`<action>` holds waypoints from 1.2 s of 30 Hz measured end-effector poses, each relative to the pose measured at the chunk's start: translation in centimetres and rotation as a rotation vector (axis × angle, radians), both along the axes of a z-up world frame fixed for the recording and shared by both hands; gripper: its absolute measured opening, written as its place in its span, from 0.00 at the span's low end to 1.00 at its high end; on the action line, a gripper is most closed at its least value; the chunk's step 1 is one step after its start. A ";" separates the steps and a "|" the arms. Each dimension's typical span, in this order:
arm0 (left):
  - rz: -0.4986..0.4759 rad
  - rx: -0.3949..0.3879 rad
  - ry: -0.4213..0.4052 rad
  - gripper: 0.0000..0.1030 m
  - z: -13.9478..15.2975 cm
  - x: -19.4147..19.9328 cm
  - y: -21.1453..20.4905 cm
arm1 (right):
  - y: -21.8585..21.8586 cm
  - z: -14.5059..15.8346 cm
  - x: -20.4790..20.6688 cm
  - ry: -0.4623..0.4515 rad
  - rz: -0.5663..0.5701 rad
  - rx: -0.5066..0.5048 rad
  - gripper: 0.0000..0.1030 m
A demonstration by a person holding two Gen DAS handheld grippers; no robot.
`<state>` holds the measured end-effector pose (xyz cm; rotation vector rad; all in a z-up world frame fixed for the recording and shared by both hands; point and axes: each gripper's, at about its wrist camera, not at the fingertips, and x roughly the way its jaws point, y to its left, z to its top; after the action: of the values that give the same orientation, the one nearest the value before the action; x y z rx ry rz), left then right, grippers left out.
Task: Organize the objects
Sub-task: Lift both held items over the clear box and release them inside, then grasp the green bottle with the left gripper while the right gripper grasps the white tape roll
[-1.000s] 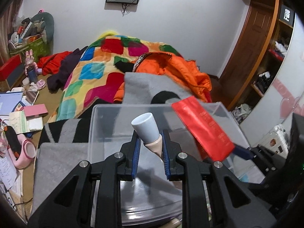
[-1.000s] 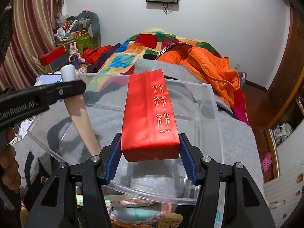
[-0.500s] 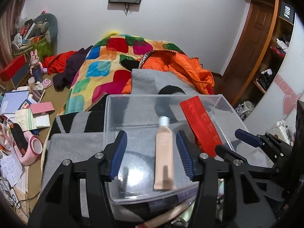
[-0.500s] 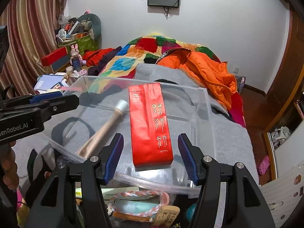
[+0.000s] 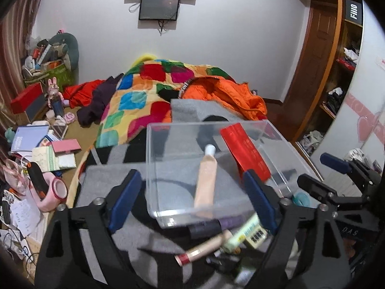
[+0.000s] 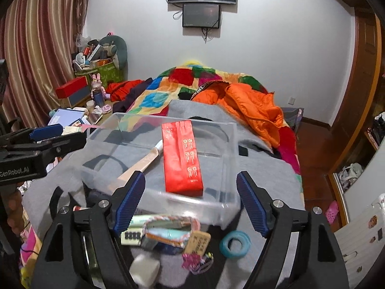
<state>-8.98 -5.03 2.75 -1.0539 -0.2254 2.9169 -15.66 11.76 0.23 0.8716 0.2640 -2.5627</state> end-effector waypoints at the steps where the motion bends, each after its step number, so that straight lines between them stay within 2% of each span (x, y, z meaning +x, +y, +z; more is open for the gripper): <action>1: -0.010 0.011 -0.004 0.89 -0.1 0.4 0.1 | 0.2 0.0 0.5 0.004 0.001 0.001 0.74; 4: -0.025 0.021 -0.024 0.89 -0.8 1.5 0.7 | 0.5 -0.3 1.3 0.003 0.004 0.004 0.74; 16: -0.092 0.030 -0.092 0.89 -3.9 4.4 3.5 | 2.4 -3.5 4.5 -0.105 -0.009 -0.036 0.74; 21: -0.110 0.022 -0.120 0.89 -5.0 5.8 4.3 | 1.7 -4.8 5.2 -0.154 0.019 -0.053 0.74; 24: -0.109 0.018 -0.128 0.89 -5.3 6.5 4.4 | 0.9 -5.9 5.5 -0.174 0.032 -0.038 0.68; 26: -0.111 0.023 -0.135 0.89 -5.5 6.8 4.3 | 0.7 -6.6 5.4 -0.202 0.041 -0.035 0.58; 28: -0.113 0.034 -0.144 0.89 -5.8 6.9 4.2 | 0.8 -7.0 5.3 -0.237 0.059 -0.067 0.56; 29: -0.116 0.038 -0.148 0.89 -6.0 7.0 4.3 | 0.9 -7.2 5.3 -0.250 0.065 -0.079 0.51; 32: -0.129 0.048 -0.153 0.89 -6.3 7.1 4.7 | 1.1 -7.2 5.6 -0.255 0.081 -0.088 0.44; 36: -0.157 0.042 -0.162 0.89 -6.9 7.1 5.8 | 0.9 -7.0 6.3 -0.221 0.083 -0.047 0.44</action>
<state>-1.91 0.76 -4.10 -1.2420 -0.1975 2.6795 -9.34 12.63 -6.73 1.0915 0.1689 -2.3616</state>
